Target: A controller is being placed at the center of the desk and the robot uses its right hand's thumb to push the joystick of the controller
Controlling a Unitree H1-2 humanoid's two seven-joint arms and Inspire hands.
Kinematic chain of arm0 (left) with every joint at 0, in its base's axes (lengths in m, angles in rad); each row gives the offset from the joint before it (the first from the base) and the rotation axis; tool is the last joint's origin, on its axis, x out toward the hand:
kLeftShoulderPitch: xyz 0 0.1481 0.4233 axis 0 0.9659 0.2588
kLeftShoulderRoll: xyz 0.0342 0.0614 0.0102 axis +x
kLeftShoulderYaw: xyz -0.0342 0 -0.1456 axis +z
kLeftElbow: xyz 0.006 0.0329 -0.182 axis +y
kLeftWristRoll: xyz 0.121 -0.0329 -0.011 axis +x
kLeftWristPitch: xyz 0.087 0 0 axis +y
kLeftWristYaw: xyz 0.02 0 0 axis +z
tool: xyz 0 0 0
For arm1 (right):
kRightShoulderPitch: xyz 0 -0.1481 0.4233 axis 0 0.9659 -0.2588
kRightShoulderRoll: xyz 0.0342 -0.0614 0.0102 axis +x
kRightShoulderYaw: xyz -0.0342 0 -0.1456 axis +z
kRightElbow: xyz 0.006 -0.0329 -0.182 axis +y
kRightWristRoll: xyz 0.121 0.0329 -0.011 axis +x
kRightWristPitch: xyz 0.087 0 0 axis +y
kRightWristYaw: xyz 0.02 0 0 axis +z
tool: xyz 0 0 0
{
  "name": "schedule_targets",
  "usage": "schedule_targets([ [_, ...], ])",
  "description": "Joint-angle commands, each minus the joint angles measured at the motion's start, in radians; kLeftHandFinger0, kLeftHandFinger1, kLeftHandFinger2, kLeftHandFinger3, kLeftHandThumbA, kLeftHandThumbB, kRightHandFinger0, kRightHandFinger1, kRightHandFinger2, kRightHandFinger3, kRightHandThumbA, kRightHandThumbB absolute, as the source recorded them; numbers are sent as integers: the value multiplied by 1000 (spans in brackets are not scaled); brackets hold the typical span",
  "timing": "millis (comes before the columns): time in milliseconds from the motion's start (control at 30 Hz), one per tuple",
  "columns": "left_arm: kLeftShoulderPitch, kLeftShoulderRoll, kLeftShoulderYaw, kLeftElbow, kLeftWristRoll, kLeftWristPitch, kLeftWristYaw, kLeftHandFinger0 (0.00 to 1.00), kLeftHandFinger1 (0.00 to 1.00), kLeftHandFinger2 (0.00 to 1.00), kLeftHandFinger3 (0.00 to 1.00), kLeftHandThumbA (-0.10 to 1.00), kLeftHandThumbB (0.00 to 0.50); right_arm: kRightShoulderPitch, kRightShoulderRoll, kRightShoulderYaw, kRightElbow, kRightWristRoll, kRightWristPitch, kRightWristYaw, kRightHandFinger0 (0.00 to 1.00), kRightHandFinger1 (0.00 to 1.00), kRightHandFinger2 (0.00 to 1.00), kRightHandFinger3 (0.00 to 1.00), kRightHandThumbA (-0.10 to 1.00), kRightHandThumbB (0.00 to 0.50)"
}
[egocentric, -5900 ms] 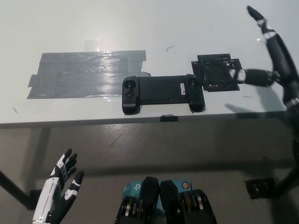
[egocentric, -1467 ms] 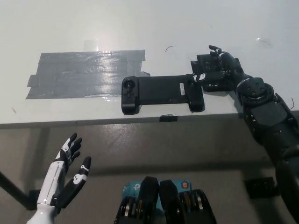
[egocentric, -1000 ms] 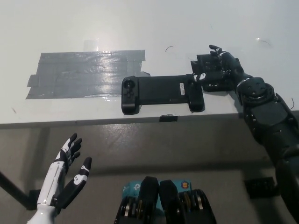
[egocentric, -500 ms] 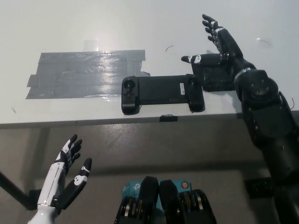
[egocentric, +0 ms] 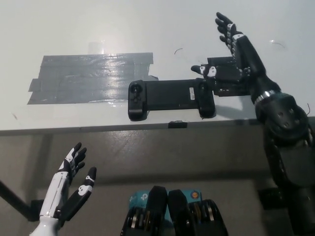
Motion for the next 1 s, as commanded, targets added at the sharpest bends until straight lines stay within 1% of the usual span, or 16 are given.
schedule_targets([
  [0, -6, 18, 11, -42, -1, 0, -3, 1000, 1000, 1000, 1000, 613, 134, 127, -118, -25, -729, 219, 119, 116, 1000, 1000, 1000, 1000, 1000, 410],
  [33, -7, 17, 10, -41, 0, -1, -3, 1000, 1000, 1000, 1000, 616, 135, 162, -128, -26, -752, 217, 107, 117, 1000, 1000, 1000, 1000, 1000, 417],
  [133, -15, 18, 6, -28, 9, -14, -1, 1000, 1000, 1000, 1000, 628, 130, 286, -149, -25, -806, 176, 52, 113, 1000, 1000, 1000, 1000, 1000, 408],
  [167, -13, 17, 5, -30, 10, -8, -1, 1000, 1000, 1000, 1000, 632, 132, 319, -149, -22, -809, 178, 30, 114, 1000, 1000, 1000, 1000, 1000, 394],
  [200, -13, 17, 5, -30, 10, -8, -1, 1000, 1000, 1000, 1000, 634, 134, 340, -150, -17, -811, 166, 22, 112, 1000, 1000, 1000, 1000, 1000, 419],
  [233, -13, 16, 7, -28, 7, -9, -1, 1000, 1000, 1000, 1000, 635, 134, 386, -147, -6, -808, 133, -3, 108, 1000, 1000, 1000, 1000, 1000, 420],
  [333, -10, 18, 5, -30, 5, -9, -4, 1000, 1000, 1000, 1000, 641, 124, 464, -133, 9, -787, 125, -21, 102, 1000, 1000, 1000, 1000, 1000, 428],
  [400, -11, 16, 6, -31, -1, -4, -5, 1000, 1000, 1000, 1000, 647, 120, 513, -134, 29, -745, 85, -61, 103, 1000, 1000, 1000, 1000, 1000, 420],
  [433, -12, 18, 7, -29, -1, -6, -5, 1000, 1000, 1000, 1000, 649, 120, 540, -135, 39, -727, 74, -50, 107, 1000, 1000, 1000, 1000, 1000, 434],
  [467, -10, 17, 8, -30, -2, -6, -4, 1000, 1000, 1000, 1000, 647, 120, 553, -132, 45, -715, 70, -60, 105, 1000, 1000, 1000, 1000, 1000, 411],
  [533, -10, 16, 9, -31, 0, -3, -3, 1000, 1000, 1000, 1000, 641, 117, 576, -130, 61, -681, 41, -75, 98, 1000, 1000, 1000, 1000, 1000, 401],
  [700, -8, 13, 7, -32, 5, -3, -1, 1000, 1000, 1000, 1000, 630, 114, 610, -115, 102, -489, 5, -167, 86, 1000, 1000, 1000, 1000, 1000, 358],
  [800, -8, 14, 10, -32, 1, -1, -1, 1000, 1000, 1000, 1000, 625, 111, 605, -108, 120, -409, -4, -185, 84, 1000, 1000, 1000, 1000, 1000, 361],
  [833, -10, 17, 11, -25, 4, -8, 0, 1000, 1000, 1000, 1000, 637, 118, 601, -108, 129, -377, -4, -186, 90, 1000, 1000, 1000, 1000, 1000, 368],
  [900, -14, 16, 8, -25, 2, -5, -4, 1000, 1000, 1000, 1000, 647, 117, 599, -108, 132, -346, -8, -202, 86, 1000, 1000, 1000, 1000, 1000, 366],
  [967, -17, 15, 5, -23, 8, -6, -3, 1000, 1000, 1000, 1000, 651, 118, 598, -110, 134, -343, -13, -189, 84, 1000, 1000, 1000, 1000, 1000, 368],
])
